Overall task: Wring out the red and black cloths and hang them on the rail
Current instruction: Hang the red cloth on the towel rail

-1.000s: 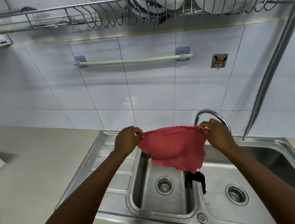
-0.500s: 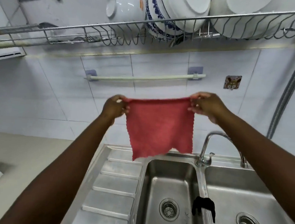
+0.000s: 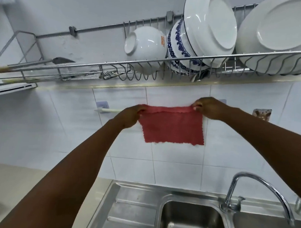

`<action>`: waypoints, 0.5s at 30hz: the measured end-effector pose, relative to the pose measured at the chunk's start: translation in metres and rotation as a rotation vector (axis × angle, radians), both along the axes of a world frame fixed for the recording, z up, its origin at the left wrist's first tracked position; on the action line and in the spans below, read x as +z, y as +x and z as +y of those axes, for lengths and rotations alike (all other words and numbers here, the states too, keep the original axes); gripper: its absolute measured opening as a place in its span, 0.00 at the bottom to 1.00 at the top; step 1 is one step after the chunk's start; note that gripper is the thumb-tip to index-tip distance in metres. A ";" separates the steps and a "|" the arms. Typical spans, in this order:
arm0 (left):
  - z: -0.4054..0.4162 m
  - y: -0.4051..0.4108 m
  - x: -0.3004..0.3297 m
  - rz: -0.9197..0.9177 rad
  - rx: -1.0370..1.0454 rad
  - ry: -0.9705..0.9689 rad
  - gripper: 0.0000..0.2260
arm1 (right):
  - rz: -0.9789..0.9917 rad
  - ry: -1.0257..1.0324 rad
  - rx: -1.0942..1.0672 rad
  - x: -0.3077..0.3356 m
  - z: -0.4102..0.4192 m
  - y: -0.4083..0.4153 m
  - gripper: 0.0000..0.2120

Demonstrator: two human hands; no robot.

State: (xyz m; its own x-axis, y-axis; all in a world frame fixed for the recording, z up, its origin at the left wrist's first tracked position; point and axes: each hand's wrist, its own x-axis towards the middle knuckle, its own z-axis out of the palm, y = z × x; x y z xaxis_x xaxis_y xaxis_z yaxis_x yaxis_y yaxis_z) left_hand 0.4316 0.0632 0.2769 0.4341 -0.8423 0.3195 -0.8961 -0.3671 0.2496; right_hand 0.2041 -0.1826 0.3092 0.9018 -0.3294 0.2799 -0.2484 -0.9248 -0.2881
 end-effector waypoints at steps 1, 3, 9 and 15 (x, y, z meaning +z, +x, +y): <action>0.001 0.001 -0.003 -0.004 0.014 -0.008 0.17 | 0.008 -0.034 0.013 -0.006 -0.001 -0.001 0.12; -0.003 0.006 -0.004 -0.069 0.117 -0.022 0.13 | -0.009 -0.132 0.017 -0.012 -0.004 0.001 0.13; -0.026 0.009 0.003 -0.230 0.502 -0.297 0.11 | -0.150 -0.375 -0.167 -0.007 -0.003 0.027 0.10; -0.001 0.015 -0.011 -0.313 0.014 -0.207 0.19 | -0.120 -0.365 0.086 -0.016 0.006 0.036 0.14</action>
